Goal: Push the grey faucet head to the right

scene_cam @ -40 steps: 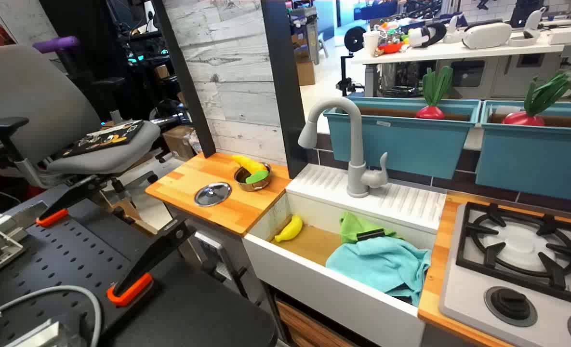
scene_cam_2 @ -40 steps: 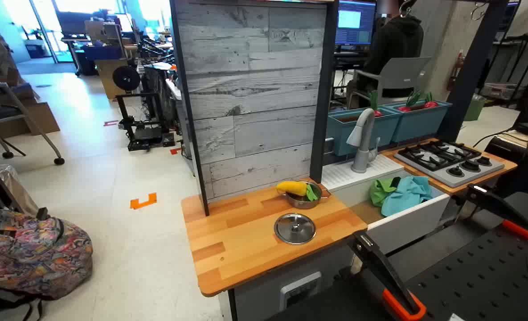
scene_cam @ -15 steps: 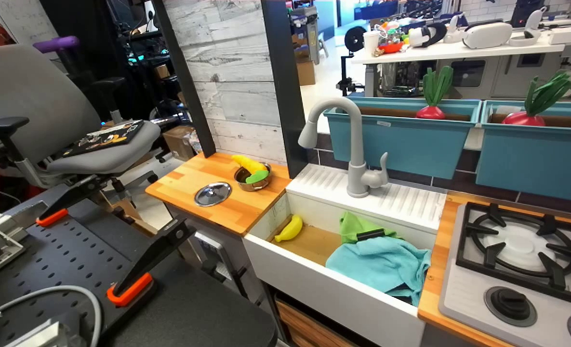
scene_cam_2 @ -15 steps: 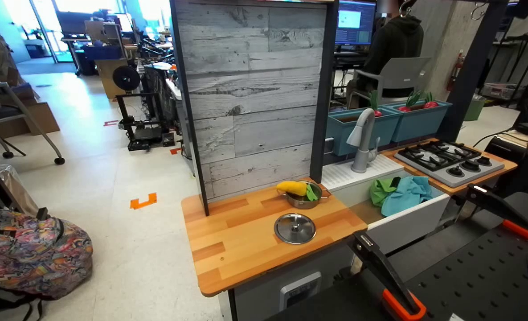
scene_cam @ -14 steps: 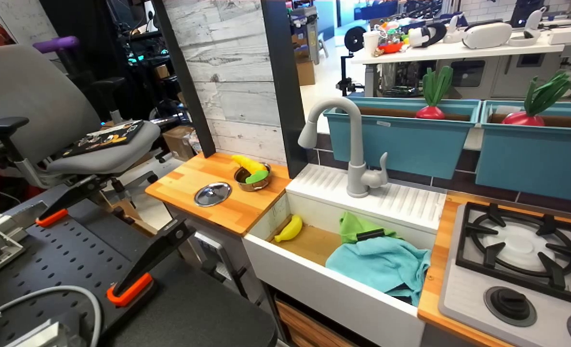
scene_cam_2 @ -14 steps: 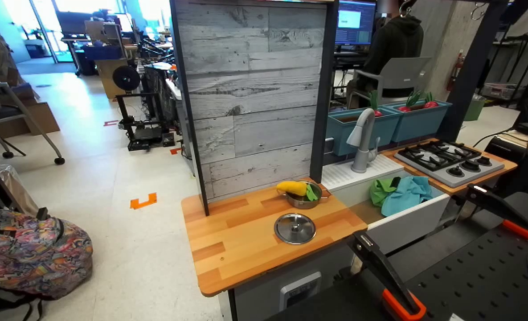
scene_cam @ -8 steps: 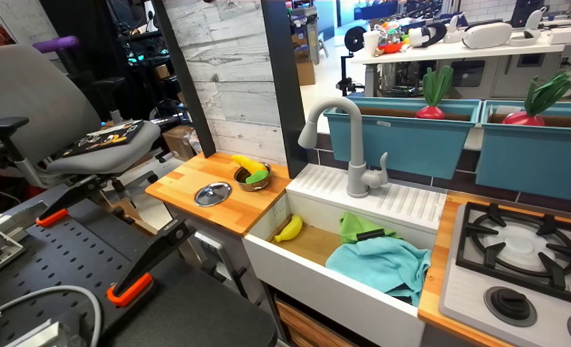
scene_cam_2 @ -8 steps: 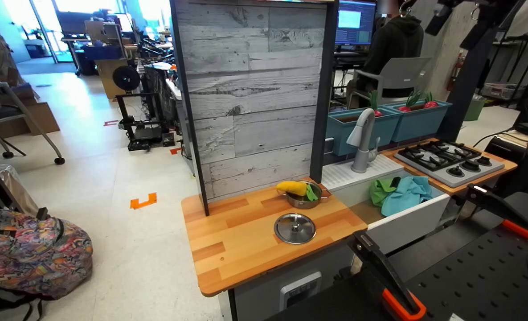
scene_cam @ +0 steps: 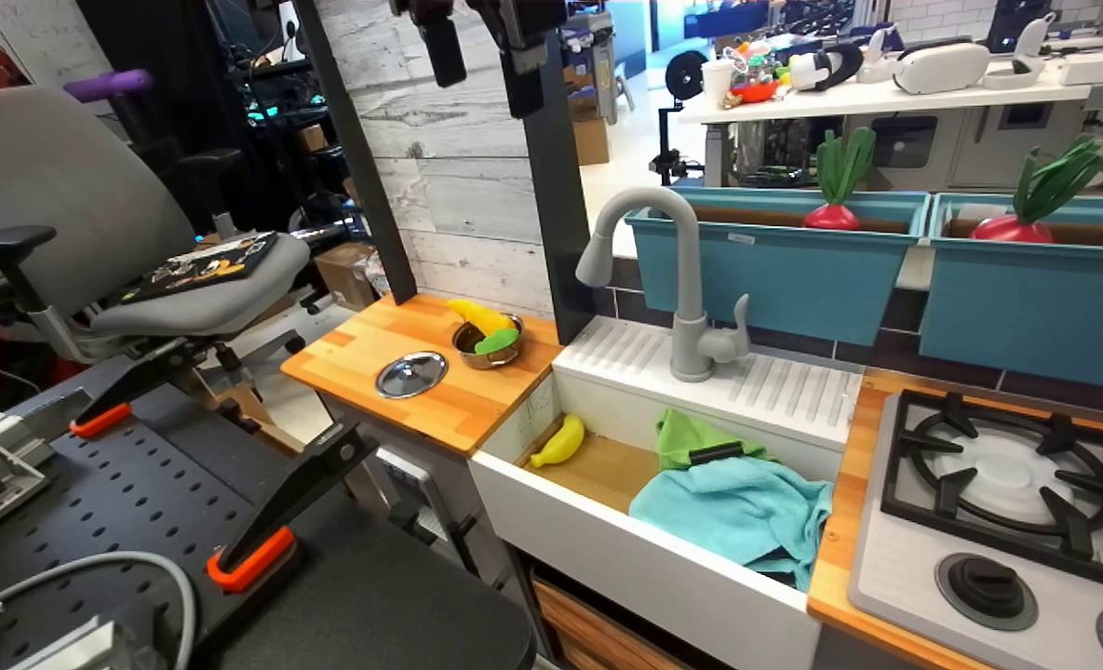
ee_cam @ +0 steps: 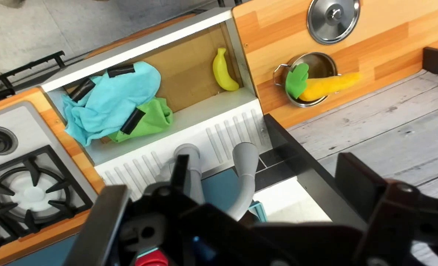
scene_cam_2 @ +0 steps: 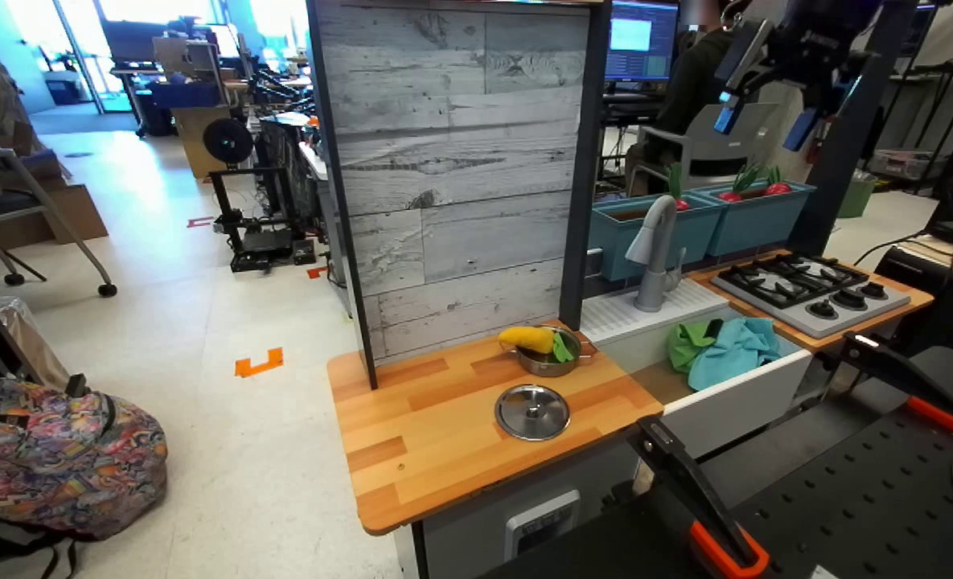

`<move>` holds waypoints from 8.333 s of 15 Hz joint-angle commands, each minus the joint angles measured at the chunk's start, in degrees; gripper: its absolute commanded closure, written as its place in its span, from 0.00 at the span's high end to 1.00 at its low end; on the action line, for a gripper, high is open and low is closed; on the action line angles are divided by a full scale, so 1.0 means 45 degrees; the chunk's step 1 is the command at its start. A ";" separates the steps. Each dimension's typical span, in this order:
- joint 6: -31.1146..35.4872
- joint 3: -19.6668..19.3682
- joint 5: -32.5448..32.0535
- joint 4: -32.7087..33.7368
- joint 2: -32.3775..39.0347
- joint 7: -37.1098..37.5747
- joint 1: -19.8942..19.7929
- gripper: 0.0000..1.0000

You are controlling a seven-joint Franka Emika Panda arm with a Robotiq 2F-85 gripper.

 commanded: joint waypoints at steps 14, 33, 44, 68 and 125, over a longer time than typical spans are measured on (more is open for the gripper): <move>0.3769 0.2850 0.3612 0.3659 0.5509 0.1659 -0.1852 1.00; 0.3777 0.3055 0.3307 0.3733 0.5725 0.4446 -0.2028 1.00; 0.4791 0.2557 0.2286 0.4210 0.6911 0.6094 -0.1496 0.68; 0.4206 0.2984 0.1146 0.2984 0.5990 0.4164 -0.2727 0.08; 0.4771 0.6066 0.4924 -0.0970 0.1973 -0.0047 -0.5378 1.00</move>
